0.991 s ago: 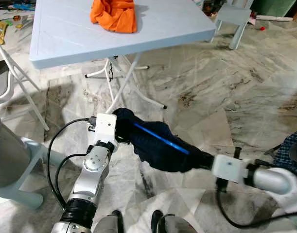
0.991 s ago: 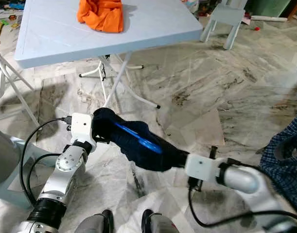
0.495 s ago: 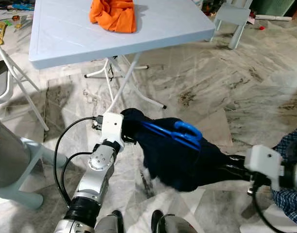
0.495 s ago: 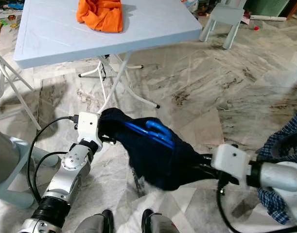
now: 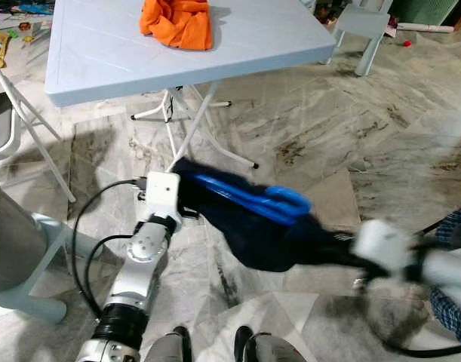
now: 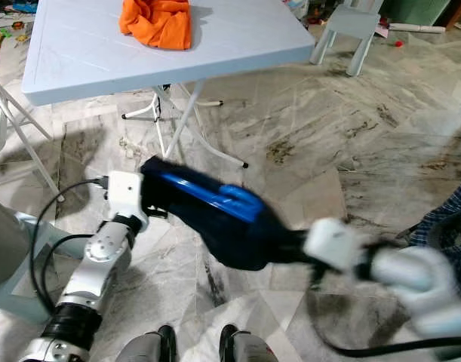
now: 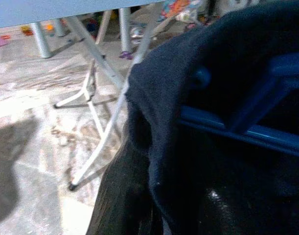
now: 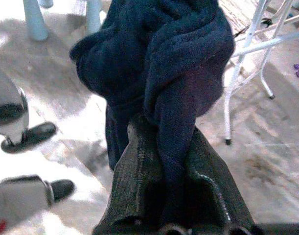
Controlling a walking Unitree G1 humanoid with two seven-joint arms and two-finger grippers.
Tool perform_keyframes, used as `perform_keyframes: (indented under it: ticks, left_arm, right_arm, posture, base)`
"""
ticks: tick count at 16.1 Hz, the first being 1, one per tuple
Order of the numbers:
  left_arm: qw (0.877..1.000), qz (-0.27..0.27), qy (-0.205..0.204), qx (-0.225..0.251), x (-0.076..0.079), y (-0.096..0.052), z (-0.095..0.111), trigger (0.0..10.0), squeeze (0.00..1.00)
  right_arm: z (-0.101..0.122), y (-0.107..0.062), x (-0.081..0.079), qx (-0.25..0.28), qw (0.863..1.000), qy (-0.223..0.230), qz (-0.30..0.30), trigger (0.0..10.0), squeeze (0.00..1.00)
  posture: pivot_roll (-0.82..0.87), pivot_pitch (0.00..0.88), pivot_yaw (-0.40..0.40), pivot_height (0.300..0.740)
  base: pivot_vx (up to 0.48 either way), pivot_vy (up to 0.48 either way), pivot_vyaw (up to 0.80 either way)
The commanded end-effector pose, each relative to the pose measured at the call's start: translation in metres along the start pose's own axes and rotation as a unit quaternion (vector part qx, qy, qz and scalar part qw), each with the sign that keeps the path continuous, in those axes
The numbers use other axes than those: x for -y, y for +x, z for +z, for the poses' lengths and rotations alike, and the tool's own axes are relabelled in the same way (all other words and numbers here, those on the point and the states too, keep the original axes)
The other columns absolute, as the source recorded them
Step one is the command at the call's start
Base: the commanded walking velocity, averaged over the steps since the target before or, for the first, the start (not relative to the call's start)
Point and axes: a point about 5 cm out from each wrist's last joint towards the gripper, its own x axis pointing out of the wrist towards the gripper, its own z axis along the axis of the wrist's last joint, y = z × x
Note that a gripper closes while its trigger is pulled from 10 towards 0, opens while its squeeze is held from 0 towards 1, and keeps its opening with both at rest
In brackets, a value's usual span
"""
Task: Hang hanger
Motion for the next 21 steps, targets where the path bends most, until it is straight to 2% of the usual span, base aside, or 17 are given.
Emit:
perform_keyframes:
  ticks: [1,2,4,7,10,12,14,15,16,19,21]
  left_arm:
    - [1.0,0.022,0.003,0.004,-0.01,-0.004,0.0,10.0,1.0]
    - [1.0,0.021,0.0,-0.002,-0.009,-0.006,-0.004,10.0,1.0]
    - [1.0,0.027,-0.002,-0.004,-0.012,-0.007,-0.006,10.0,1.0]
    - [0.999,0.047,-0.01,-0.012,-0.022,-0.004,-0.007,10.0,1.0]
    - [0.998,0.045,-0.034,-0.024,-0.018,-0.005,-0.012,10.0,1.0]
    - [0.998,0.055,-0.011,-0.032,-0.022,-0.006,-0.016,10.0,1.0]
    - [0.996,0.084,0.0,-0.036,-0.033,-0.006,-0.017,10.0,1.0]
    - [0.995,0.094,0.003,-0.027,-0.039,-0.005,-0.012,10.0,0.85]
    - [0.995,0.094,-0.001,-0.019,-0.039,-0.005,-0.01,10.0,0.0]
    - [0.995,0.095,-0.005,-0.009,-0.038,-0.003,-0.005,10.0,0.0]
    - [0.996,0.088,0.0,-0.024,-0.037,-0.005,-0.012,10.0,0.0]
  right_arm:
    - [0.001,0.002,0.0,-0.006,1.0,-0.003,-0.012,10.0,0.0]
    - [0.006,0.009,-0.003,0.019,1.0,0.02,-0.013,10.0,0.0]
    - [0.007,0.004,-0.002,0.021,1.0,0.007,0.003,10.0,0.0]
    - [-0.001,-0.019,0.011,-0.007,1.0,0.011,0.012,10.0,0.0]
    - [0.004,-0.029,0.031,0.019,0.998,0.047,-0.024,10.0,0.0]
    - [0.007,-0.032,0.03,0.028,0.998,0.055,-0.012,10.0,0.0]
    - [-0.003,-0.039,0.026,-0.01,0.999,0.04,0.016,10.0,0.0]
    - [-0.018,-0.044,0.026,-0.07,0.997,0.002,0.025,10.0,0.0]
    - [-0.026,-0.044,0.023,-0.098,0.994,-0.022,0.037,10.0,0.0]
    - [-0.04,-0.047,0.012,-0.136,0.987,-0.043,0.069,10.0,0.0]
    - [-0.03,-0.051,0.009,-0.094,0.992,-0.005,0.084,10.0,0.0]
  posture:
    - [-0.13,0.217,-0.043,0.74]
    - [-0.12,0.217,-0.042,0.74]
    - [-0.13,0.218,-0.043,0.74]
    - [-0.13,0.219,-0.043,0.74]
    - [-0.14,0.219,-0.041,0.74]
    - [-0.14,0.22,-0.037,0.74]
    - [-0.14,0.221,-0.036,0.74]
    - [-0.14,0.221,-0.036,0.74]
    - [-0.14,0.22,-0.043,0.74]
    - [-0.13,0.221,-0.043,0.74]
    - [-0.13,0.223,-0.039,0.74]
  base:
    - [0.0,0.0,0.0]
    - [0.0,0.0,0.0]
    - [0.0,0.0,0.0]
    - [0.0,0.0,0.0]
    - [0.0,0.0,0.0]
    - [0.0,0.0,0.0]
    - [0.0,0.0,0.0]
    - [0.0,0.0,0.0]
    - [0.0,0.0,0.0]
    - [0.0,0.0,0.0]
    - [0.0,0.0,0.0]
